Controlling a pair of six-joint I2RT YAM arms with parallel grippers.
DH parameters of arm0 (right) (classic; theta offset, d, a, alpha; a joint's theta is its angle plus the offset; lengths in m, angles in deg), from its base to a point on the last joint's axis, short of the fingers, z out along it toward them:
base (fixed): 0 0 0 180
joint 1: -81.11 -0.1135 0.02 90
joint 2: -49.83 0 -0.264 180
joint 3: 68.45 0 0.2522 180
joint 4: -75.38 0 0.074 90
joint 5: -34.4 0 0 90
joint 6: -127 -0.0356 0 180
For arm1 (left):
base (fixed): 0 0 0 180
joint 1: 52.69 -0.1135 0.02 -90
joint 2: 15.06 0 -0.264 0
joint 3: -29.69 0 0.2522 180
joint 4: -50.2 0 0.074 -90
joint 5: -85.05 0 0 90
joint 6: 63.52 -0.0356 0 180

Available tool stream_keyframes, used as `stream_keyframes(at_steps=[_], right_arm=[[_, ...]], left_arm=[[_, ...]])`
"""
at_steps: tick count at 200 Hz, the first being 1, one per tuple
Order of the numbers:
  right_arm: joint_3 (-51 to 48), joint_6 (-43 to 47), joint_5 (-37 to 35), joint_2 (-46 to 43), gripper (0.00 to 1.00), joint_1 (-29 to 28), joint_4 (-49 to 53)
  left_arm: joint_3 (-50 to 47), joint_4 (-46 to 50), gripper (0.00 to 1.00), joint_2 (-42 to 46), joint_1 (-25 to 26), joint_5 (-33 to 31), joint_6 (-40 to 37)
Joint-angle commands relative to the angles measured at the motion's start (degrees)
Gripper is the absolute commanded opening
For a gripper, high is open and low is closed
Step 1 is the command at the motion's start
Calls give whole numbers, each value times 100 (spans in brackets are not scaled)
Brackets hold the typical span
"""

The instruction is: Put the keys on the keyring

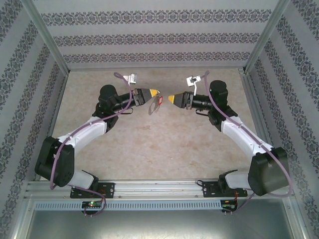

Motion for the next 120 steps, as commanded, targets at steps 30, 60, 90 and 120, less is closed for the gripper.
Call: stream_keyframes(at_steps=[30, 60, 90, 120], right_arm=[[-49, 353, -489, 74, 61, -402, -240], [177, 410, -536, 342, 62, -544, -275], [290, 433, -554, 505, 61, -564, -298], [373, 375, -462, 594, 61, -584, -385]], left_arm=[[-42, -382, 0, 223, 21, -155, 79], [24, -270, 0, 221, 20, -151, 30], [62, -151, 0, 228, 14, -128, -11], [33, -133, 0, 218, 14, -136, -15]])
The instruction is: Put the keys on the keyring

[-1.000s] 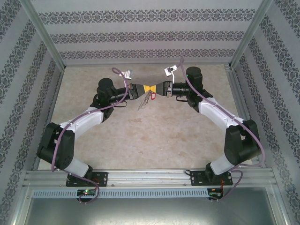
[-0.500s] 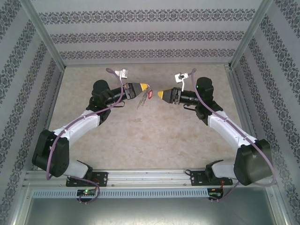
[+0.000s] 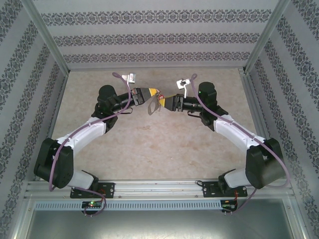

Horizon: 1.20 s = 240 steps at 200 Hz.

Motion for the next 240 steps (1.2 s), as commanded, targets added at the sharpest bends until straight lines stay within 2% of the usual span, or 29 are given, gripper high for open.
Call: stream_keyframes(at_steps=[1, 37, 65, 98, 154, 187, 240], right_arm=[[260, 87, 43, 73, 61, -49, -292], [331, 81, 176, 102, 56, -123, -328], [370, 73, 272, 117, 41, -156, -329], [333, 46, 340, 81, 19, -159, -356], [225, 42, 338, -96, 0, -154, -291], [193, 27, 328, -133, 0, -201, -261], [457, 47, 410, 200, 0, -558, -182]], left_arm=[[42, -100, 0, 156, 13, -52, -22], [47, -100, 0, 132, 14, -100, -21], [47, -88, 0, 120, 19, -136, -25], [67, -65, 0, 104, 15, -156, -39], [-1, 3, 0, 207, 15, -408, -169], [-50, 23, 0, 320, 20, -669, -337], [-94, -98, 0, 305, 13, -687, -352]])
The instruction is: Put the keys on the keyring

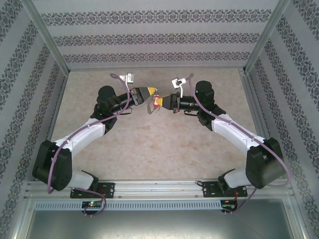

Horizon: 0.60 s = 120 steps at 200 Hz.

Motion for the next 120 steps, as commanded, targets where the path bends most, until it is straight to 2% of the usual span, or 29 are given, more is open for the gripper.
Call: stream_keyframes(at_steps=[1, 66, 120], right_arm=[[217, 73, 218, 162, 0, -201, -10], [343, 162, 361, 316, 0, -329, 181], [571, 387, 754, 491, 0, -533, 530]], left_arm=[[-16, -296, 0, 146, 11, -216, -128], [-36, -398, 0, 90, 7, -214, -72], [-35, -455, 0, 61, 6, -232, -29]])
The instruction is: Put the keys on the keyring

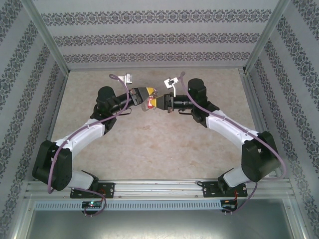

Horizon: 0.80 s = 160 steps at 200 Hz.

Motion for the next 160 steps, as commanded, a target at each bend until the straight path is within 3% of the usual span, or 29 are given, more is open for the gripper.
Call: stream_keyframes(at_steps=[1, 35, 51, 59, 120, 160], right_arm=[[131, 322, 648, 23, 0, -259, 271], [-90, 449, 890, -145, 0, -119, 530], [-249, 474, 763, -324, 29, -10, 575], [-333, 464, 710, -432, 37, 84, 575], [-584, 203, 154, -1366, 42, 1039, 490], [-242, -124, -757, -1241, 42, 730, 194]], left_arm=[[47, -444, 0, 56, 45, -127, -29], [65, -408, 0, 91, 52, -143, -64], [61, -404, 0, 104, 49, -128, -64], [64, -404, 0, 101, 47, -124, -64], [68, -468, 0, 101, 52, -69, -29], [56, -602, 0, 80, 47, 12, 1]])
